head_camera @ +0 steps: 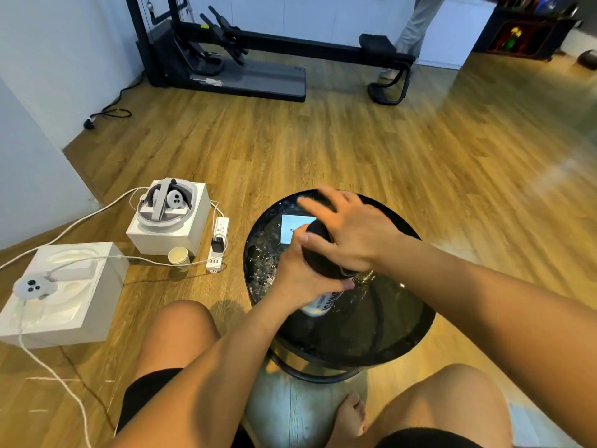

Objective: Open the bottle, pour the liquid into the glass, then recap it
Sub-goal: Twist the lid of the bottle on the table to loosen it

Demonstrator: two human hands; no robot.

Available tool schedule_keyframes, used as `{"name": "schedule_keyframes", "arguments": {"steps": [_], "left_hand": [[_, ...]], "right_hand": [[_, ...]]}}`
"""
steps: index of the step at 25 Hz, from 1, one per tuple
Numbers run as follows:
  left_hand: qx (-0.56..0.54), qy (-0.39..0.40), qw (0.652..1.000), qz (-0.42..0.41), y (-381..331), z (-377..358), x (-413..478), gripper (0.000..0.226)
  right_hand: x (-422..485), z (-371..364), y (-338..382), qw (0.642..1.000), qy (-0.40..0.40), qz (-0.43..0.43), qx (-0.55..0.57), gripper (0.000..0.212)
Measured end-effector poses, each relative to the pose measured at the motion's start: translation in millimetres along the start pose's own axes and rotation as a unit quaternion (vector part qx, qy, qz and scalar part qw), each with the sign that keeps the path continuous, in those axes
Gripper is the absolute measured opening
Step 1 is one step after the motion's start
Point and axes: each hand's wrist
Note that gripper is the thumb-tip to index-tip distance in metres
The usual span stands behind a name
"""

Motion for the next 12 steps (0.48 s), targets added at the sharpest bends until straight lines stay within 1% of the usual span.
{"name": "schedule_keyframes", "arguments": {"steps": [1, 2, 3, 4, 6, 8, 10, 11, 12], "left_hand": [[0.001, 0.004, 1.000, 0.003, -0.7, 1.1, 0.7, 0.117], [-0.001, 0.011, 1.000, 0.008, -0.9, 1.6, 1.5, 0.119], [-0.007, 0.023, 1.000, 0.009, -2.1, 2.6, 1.4, 0.122], [-0.013, 0.033, 0.999, 0.008, -1.7, 3.1, 2.2, 0.124], [-0.014, 0.041, 0.999, 0.005, 2.5, 3.7, 4.7, 0.115], [-0.004, 0.040, 0.999, 0.000, 5.2, 5.2, 5.9, 0.102], [0.005, 0.036, 0.999, -0.010, 6.5, 5.6, 6.9, 0.106], [0.009, 0.038, 0.999, -0.014, 4.7, 6.2, 6.0, 0.108], [0.009, 0.041, 0.999, -0.013, 4.0, 6.1, 6.3, 0.109]], "right_hand": [[0.6, 1.9, 8.0, 0.996, -0.004, -0.089, -0.009, 0.082], [1.9, 3.7, 15.8, 0.988, 0.003, -0.154, -0.014, 0.083], [2.6, 5.4, 21.6, 0.983, 0.017, -0.185, -0.011, 0.083], [4.0, 7.4, 23.8, 0.982, 0.028, -0.189, 0.003, 0.082], [5.9, 16.0, 23.7, 0.986, 0.054, -0.151, 0.039, 0.082], [6.8, 23.8, 22.4, 0.986, 0.106, -0.107, 0.069, 0.094], [3.3, 24.8, 24.2, 0.984, 0.160, -0.053, 0.063, 0.111], [1.5, 24.2, 24.5, 0.983, 0.173, -0.025, 0.062, 0.113], [0.8, 24.5, 23.5, 0.982, 0.168, -0.005, 0.082, 0.108]]}}
Point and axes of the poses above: each hand's wrist, its own x-axis towards the middle knuckle, its own z-axis out of the back of the hand, y = z × x, and after that the axes turned 13 degrees about x, right-handed
